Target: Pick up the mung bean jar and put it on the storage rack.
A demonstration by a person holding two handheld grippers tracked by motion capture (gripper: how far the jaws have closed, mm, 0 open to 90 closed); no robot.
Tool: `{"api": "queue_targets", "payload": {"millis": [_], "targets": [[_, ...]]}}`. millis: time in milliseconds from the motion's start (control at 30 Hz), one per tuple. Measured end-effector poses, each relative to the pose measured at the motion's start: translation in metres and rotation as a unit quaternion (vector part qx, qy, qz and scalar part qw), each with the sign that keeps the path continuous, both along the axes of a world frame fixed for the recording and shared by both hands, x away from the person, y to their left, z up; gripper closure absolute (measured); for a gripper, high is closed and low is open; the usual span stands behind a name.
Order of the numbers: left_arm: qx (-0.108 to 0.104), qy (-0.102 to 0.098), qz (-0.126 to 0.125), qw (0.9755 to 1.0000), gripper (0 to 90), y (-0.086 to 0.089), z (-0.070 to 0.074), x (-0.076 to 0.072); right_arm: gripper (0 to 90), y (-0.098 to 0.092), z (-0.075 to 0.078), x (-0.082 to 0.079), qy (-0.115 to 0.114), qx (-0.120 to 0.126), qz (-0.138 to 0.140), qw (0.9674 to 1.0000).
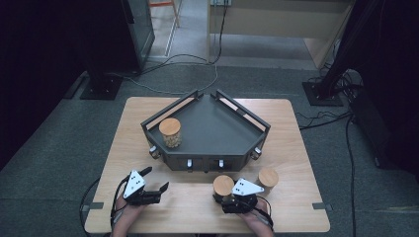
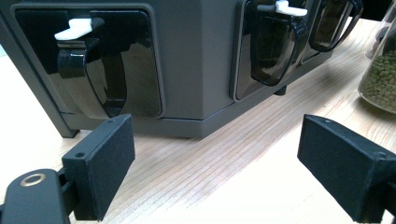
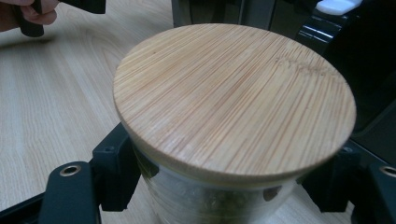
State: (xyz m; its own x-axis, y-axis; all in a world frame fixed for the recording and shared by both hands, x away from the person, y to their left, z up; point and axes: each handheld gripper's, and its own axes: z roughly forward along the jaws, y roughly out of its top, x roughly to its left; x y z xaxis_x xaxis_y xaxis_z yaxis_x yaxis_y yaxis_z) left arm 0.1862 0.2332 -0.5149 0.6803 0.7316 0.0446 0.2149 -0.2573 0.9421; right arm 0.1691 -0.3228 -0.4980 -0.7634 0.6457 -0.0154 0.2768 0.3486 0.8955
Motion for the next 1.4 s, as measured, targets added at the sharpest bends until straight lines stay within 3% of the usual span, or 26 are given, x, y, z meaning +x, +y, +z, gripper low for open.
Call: {"api": "queue_targets", "payload": {"millis": [633, 900, 1033, 1400], "targets": [[0.004, 0.003, -0.005, 1.0, 11.0, -0.002, -0.001, 0.002, 24.9, 0.004, 0.013, 0.007, 0.017, 0.005, -0.009, 0.9998], [0.015, 0.005, -0.01, 0.9998, 11.0, -0.004, 0.0, 0.003, 24.9, 0.002, 0.014, 0.007, 0.023, 0.023, -0.012, 0.9994], [0.012, 0.007, -0.008, 0.9999, 11.0, -0.004, 0.0, 0.003, 24.9, 0.006, 0.018, 0.006, 0.018, 0.013, -0.016, 0.9996], [0.0, 0.014, -0.006, 0.9999, 11.0, 0.0, -0.003, 0.006, 24.9, 0.008, 0.022, 0.008, 0.023, 0.018, -0.017, 0.9994]]}}
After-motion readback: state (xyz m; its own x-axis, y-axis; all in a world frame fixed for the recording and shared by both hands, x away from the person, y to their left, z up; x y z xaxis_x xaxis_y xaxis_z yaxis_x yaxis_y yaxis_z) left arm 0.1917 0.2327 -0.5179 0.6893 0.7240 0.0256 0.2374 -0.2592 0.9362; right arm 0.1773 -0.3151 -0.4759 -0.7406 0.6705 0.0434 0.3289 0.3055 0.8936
